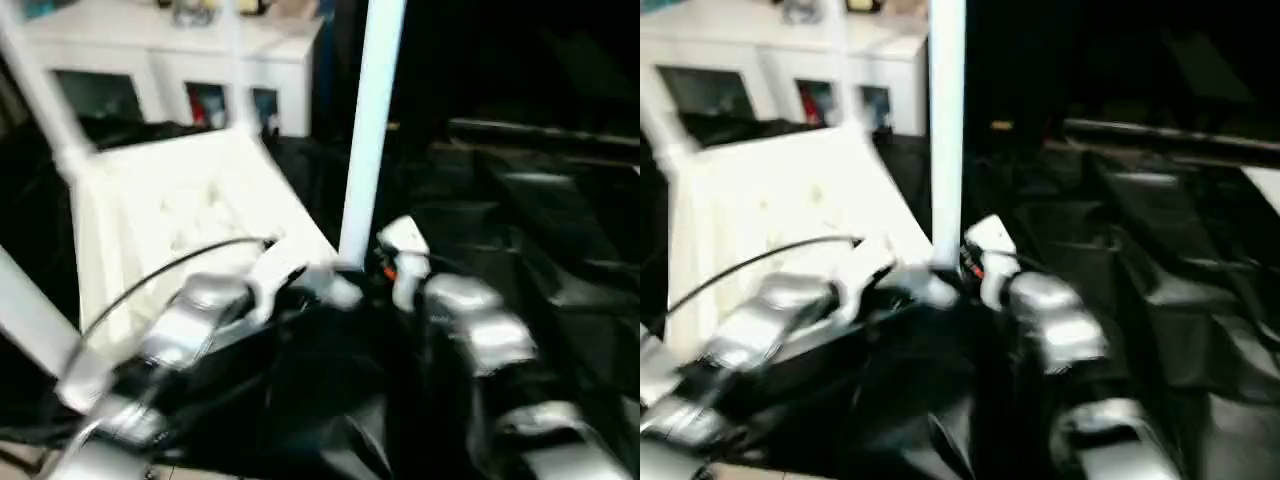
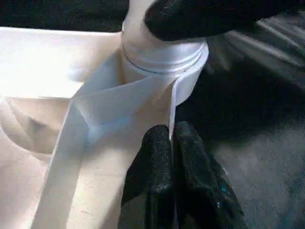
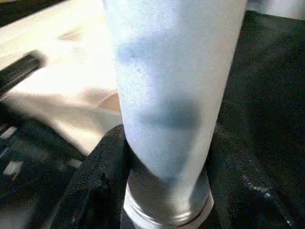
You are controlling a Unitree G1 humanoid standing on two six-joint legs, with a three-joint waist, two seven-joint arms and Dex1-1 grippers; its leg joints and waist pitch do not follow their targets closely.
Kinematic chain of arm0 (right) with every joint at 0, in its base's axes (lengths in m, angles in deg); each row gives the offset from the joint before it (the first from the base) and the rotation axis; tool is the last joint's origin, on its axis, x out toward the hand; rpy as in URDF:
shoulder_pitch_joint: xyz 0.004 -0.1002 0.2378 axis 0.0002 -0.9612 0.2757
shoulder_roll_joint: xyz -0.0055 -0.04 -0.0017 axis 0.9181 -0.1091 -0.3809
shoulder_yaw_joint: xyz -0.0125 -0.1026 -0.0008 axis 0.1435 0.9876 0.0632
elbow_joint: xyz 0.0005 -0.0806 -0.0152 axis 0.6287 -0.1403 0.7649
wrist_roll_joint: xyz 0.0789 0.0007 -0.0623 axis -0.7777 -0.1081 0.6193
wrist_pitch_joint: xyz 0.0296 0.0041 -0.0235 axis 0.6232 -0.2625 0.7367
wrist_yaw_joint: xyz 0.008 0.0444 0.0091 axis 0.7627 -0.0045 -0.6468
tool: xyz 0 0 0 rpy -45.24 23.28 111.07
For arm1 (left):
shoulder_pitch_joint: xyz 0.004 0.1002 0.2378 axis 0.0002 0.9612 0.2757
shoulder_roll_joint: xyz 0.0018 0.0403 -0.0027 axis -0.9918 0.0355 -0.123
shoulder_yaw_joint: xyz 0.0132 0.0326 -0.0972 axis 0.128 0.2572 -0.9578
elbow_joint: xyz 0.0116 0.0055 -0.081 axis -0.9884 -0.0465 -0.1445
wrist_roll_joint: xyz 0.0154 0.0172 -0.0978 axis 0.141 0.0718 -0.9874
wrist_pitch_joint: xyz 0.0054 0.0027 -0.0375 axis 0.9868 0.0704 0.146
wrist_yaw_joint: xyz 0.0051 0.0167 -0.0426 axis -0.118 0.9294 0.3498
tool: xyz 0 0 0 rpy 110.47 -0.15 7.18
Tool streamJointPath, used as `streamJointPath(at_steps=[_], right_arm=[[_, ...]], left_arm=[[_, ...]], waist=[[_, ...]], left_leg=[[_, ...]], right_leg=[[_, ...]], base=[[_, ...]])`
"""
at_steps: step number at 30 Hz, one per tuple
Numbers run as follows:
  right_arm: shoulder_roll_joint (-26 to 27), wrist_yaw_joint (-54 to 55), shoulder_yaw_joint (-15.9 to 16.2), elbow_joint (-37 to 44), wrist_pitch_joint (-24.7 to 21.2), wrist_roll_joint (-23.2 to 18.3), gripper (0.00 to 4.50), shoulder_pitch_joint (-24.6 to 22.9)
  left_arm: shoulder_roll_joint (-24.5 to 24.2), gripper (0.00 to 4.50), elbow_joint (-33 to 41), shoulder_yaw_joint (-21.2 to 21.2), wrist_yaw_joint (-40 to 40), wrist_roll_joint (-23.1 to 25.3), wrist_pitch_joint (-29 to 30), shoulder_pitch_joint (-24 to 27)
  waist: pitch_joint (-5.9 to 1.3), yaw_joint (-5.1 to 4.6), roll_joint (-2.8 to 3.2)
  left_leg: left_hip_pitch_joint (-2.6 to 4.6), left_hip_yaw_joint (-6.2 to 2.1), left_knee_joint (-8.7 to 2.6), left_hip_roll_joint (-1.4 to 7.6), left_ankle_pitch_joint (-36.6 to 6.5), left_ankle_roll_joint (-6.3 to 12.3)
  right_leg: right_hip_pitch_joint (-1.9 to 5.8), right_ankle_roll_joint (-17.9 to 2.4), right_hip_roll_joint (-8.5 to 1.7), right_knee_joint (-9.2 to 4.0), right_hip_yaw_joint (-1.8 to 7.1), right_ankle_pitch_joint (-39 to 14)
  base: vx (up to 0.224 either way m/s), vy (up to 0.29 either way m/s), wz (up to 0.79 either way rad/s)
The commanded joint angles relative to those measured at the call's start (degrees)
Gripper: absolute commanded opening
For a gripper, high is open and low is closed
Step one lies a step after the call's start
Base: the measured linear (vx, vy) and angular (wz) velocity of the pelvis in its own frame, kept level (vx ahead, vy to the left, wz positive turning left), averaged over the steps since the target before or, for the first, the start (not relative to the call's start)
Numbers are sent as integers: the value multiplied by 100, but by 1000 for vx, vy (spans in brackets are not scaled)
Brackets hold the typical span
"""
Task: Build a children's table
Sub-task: Rotate leg to tighten
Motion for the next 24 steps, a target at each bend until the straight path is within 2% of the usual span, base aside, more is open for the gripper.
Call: streamJointPath(at_steps=[1,2,3,5,7,8,9,10,11,14,15,16,19,20,22,24], right_arm=[[251,62,322,-244,-250,72,195,-75],[305,47,400,-251,0,147,195,-39],[312,34,404,-247,51,151,195,-36],[297,-101,381,-216,188,98,195,-33],[296,-199,296,-161,198,6,250,-33],[212,-555,164,-4,108,-226,264,-35],[100,-784,169,98,70,-281,270,-34],[65,-853,180,119,63,-290,270,-35],[-153,-1272,263,250,45,-329,293,-43],[-556,-1986,418,447,177,-364,316,-85],[-668,-2197,446,512,198,-403,316,-101],[-917,-2635,489,640,232,-474,316,-117],[-1157,-3092,516,735,206,-543,316,-99],[-1279,-3343,529,787,173,-588,316,-88],[-1357,-3530,540,801,160,-622,316,-68],[-1418,-3701,564,788,158,-633,316,-39]], left_arm=[[214,0,-169,199,-250,83,98,-36],[279,0,-226,245,-258,113,88,-94],[284,0,-241,250,-248,122,76,-103],[264,0,-244,273,-162,128,44,-113],[233,0,-247,286,-73,139,10,-111],[114,0,-184,309,164,118,-17,-64],[6,0,-112,336,348,90,-65,-10],[-20,0,-91,339,386,84,-60,4],[-187,0,37,363,616,50,-46,87],[-503,0,286,429,1091,-35,-98,242],[-589,0,355,436,1208,-61,-124,287],[-793,0,548,450,1531,-158,-178,405],[-1037,0,782,471,1930,-273,-243,552],[-1164,0,924,463,2112,-341,-256,645],[-1234,0,1019,421,2242,-445,-255,717],[-1295,0,1100,383,2324,-529,-216,775]], waist=[[-229,-8,20],[-236,-25,49],[-240,-32,36],[-252,-27,50],[-254,-31,60],[-259,-31,60],[-269,-30,36],[-287,-32,49],[-294,-29,53],[-337,-9,36],[-350,-1,35],[-350,-5,26],[-370,30,41],[-366,45,28],[-361,78,39],[-352,102,49]], left_leg=[[37,-169,-530,247,-1964,-235],[31,-173,-534,253,-1991,-190],[25,-170,-533,254,-1964,-177],[18,-163,-541,265,-1879,-130],[4,-160,-546,269,-1829,-115],[-5,-152,-548,271,-1791,-79],[-10,-147,-545,281,-1760,-58],[-27,-150,-546,289,-1640,-15],[-34,-149,-543,298,-1561,-1],[-76,-97,-460,291,-903,209],[-96,-104,-451,289,-755,247],[-103,-83,-427,284,-592,329],[-96,-69,-390,287,-316,518],[-97,-62,-386,296,-315,555],[-84,-53,-383,311,-366,566],[-72,-53,-397,326,-466,518]], right_leg=[[112,-586,-519,-677,256,-3042],[105,-597,-526,-693,264,-2948],[110,-612,-523,-694,266,-2866],[109,-754,-509,-660,275,-2477],[122,-837,-499,-637,276,-2245],[142,-942,-492,-614,277,-1972],[149,-970,-495,-604,280,-1881],[173,-1029,-491,-576,271,-1680],[180,-1069,-492,-559,271,-1528],[207,-1363,-489,-452,268,-478],[240,-1401,-492,-429,257,-289],[230,-1472,-478,-403,249,-7],[239,-1629,-457,-335,233,547],[235,-1655,-456,-334,225,562],[215,-1684,-454,-336,217,452],[203,-1679,-459,-350,215,260]], base=[[0,0,0],[0,0,0],[0,0,0],[0,0,0],[0,0,0],[0,0,0],[0,0,0],[0,0,0],[0,0,0],[34,-5,3],[59,-9,0],[57,-9,-1],[40,-5,0],[0,0,0],[0,0,0],[0,0,0]])
